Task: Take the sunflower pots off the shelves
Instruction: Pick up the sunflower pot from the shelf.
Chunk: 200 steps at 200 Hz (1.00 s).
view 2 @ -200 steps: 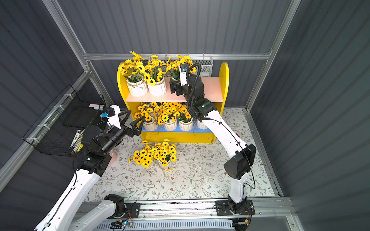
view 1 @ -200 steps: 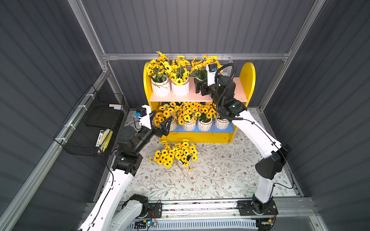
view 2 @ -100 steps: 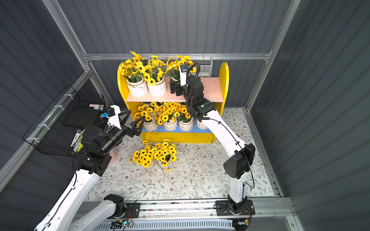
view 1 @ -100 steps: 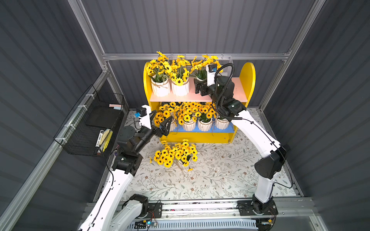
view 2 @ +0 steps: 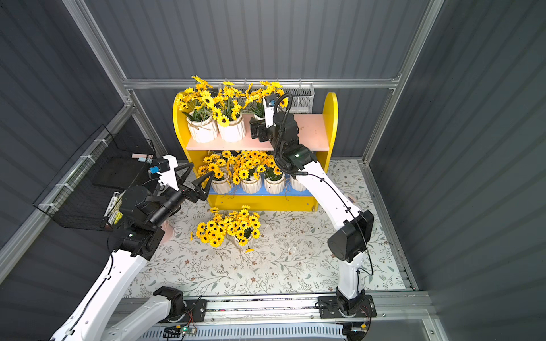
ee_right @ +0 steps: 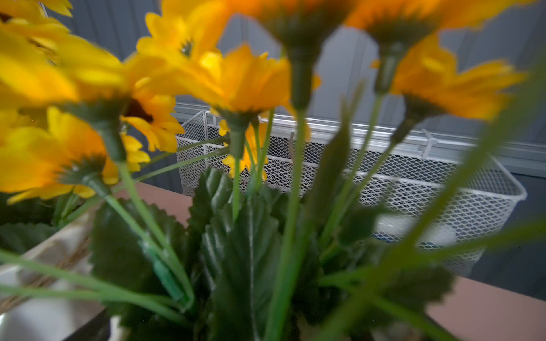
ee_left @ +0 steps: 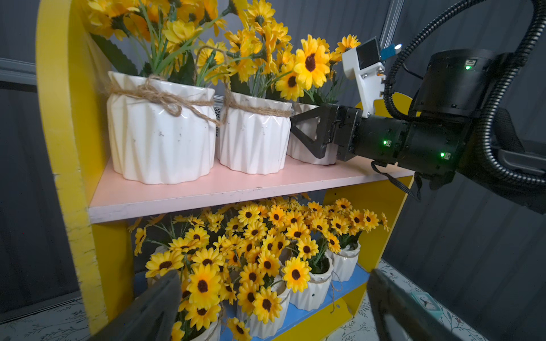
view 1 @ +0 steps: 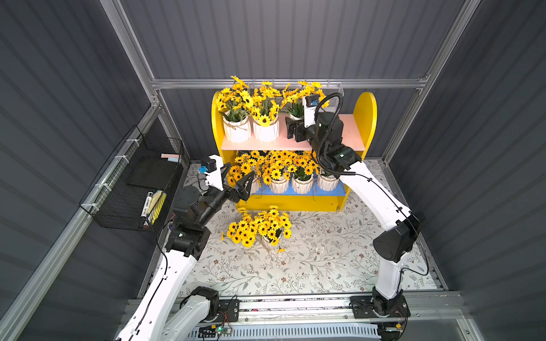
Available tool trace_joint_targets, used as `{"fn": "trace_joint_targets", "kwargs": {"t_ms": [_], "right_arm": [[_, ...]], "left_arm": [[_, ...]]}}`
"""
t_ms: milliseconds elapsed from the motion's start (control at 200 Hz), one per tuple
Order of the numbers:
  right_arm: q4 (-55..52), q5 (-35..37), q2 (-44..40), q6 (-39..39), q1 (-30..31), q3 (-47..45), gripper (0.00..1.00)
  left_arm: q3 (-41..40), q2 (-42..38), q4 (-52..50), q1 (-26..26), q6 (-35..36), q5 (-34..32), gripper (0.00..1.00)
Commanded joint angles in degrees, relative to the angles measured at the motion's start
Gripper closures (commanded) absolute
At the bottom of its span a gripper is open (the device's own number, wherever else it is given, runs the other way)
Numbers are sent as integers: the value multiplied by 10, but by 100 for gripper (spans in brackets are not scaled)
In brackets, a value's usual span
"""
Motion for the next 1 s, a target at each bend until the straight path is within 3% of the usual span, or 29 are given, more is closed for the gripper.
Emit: {"fn": "trace_joint_targets", "kwargs": {"t_ms": [0, 195, 320, 415, 520, 996], "right_arm": [[0, 5, 7, -4, -4, 5, 3], [9, -2, -1, -8, -6, -12, 17], [12, -15, -5, -10, -6, -20, 32], [22, -24, -15, -11, -5, -34, 59], [37, -33, -30, -10, -5, -53, 100], [90, -10, -104, -27, -13, -103, 100]], "left_arm": [[-4, -7, 3, 3, 6, 7, 1], [-5, -7, 3, 3, 7, 6, 1], [-5, -7, 3, 3, 7, 6, 1], [-4, -7, 3, 3, 7, 4, 0], [-5, -5, 4, 3, 6, 5, 1], [-5, 6, 14, 3, -6, 22, 0]]}}
